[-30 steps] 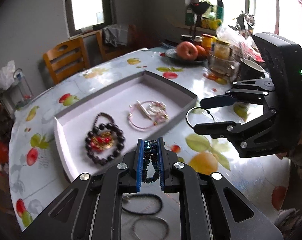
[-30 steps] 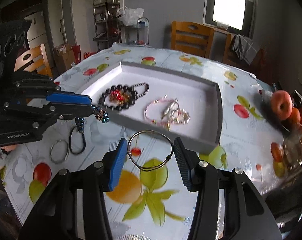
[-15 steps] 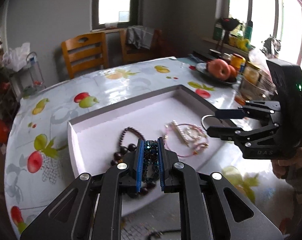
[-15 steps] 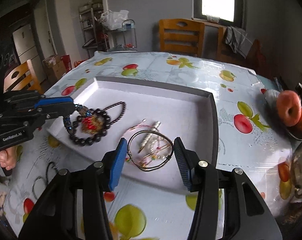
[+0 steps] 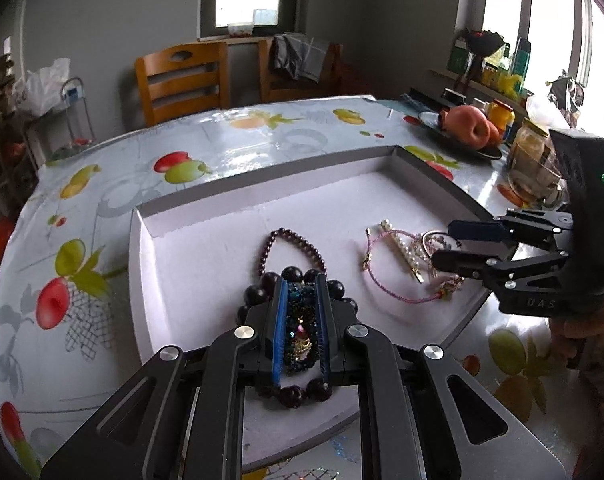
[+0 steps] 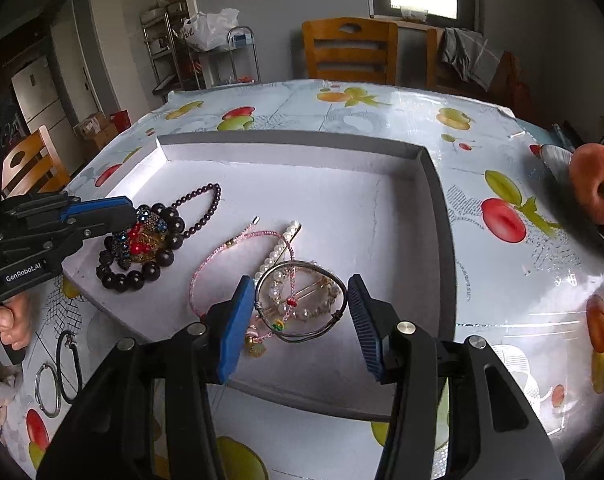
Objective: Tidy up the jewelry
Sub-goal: 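Carry both items into the tray and open both tools to release them, then withdraw both tools toward the black cord bracelet and silver hoop bangle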
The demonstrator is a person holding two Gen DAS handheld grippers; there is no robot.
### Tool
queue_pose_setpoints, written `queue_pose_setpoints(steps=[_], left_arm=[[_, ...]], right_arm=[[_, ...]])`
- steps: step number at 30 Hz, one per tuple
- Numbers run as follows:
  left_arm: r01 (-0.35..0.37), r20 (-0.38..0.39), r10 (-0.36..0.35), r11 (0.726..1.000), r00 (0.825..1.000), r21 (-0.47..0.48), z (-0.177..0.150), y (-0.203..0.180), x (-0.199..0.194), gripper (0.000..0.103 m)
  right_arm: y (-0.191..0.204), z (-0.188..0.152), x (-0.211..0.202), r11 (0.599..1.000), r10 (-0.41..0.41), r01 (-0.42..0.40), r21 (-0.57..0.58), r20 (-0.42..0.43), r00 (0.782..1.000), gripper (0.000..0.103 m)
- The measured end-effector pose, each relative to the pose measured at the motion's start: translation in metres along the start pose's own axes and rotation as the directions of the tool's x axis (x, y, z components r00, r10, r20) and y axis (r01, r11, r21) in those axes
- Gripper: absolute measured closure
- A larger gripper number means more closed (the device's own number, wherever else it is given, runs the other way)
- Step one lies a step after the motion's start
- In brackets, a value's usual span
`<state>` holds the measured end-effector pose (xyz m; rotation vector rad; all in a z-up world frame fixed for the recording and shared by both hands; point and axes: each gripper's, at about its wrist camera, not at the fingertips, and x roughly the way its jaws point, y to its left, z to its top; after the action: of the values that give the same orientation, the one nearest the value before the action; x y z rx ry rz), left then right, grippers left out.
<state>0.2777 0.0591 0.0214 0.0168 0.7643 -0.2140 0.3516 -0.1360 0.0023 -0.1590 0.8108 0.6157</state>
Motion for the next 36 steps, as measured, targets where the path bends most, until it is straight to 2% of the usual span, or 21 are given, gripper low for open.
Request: queue_pose_setpoints(steps=[13,17,18,20,23,25,33,35,36], left_arm=[[-0.003,-0.024,0.002,0.999,1.000,-0.034,-0.009,0.007,0.007,0.088],[-0.006,-0.004,0.006,0.999,1.000,-0.044,-0.011,0.009,0.002,0.079],[-0.007,-0.001,0.007,0.999,1.000,-0.044,-0.010,0.009,0.001,0.077],[-0.016,0.013,0.017,0.999,1.000,-0.036,-0.011,0.008,-0.002,0.065],[-0.028,0.028,0.028,0.999,0.999,-0.021,-0.010,0.003,-0.006,0.059],[-0.029,0.036,0.029,0.999,0.999,-0.016,-0.010,0.001,-0.008,0.045],[-0.046,0.063,0.046,0.999,0.997,0.009,-0.009,-0.008,-0.017,0.044],[-0.049,0.072,0.048,0.999,0.996,0.006,-0.010,-0.007,-0.020,0.028],[-0.052,0.081,0.051,0.999,0.995,0.007,-0.009,-0.008,-0.022,0.027]], right_arm=[[-0.001,0.001,0.002,1.000,-0.016,0.016,-0.002,-0.007,1.000,0.054],[-0.001,0.001,0.001,1.000,-0.023,0.023,0.000,0.003,1.000,0.053],[-0.001,0.001,0.000,1.000,-0.026,0.026,0.001,0.008,1.000,0.048],[-0.001,0.000,-0.003,1.000,-0.027,0.027,-0.001,0.021,0.999,0.045],[0.001,0.000,-0.008,0.999,-0.038,0.038,-0.010,0.052,0.998,0.045],[0.004,-0.001,-0.014,0.999,-0.044,0.046,-0.022,0.082,0.996,0.044],[0.013,-0.005,-0.023,0.996,-0.057,0.064,-0.058,0.114,0.992,0.039],[0.014,-0.005,-0.025,0.996,-0.055,0.063,-0.056,0.121,0.991,0.038],[0.013,-0.006,-0.026,0.997,-0.054,0.061,-0.053,0.126,0.991,0.037]])
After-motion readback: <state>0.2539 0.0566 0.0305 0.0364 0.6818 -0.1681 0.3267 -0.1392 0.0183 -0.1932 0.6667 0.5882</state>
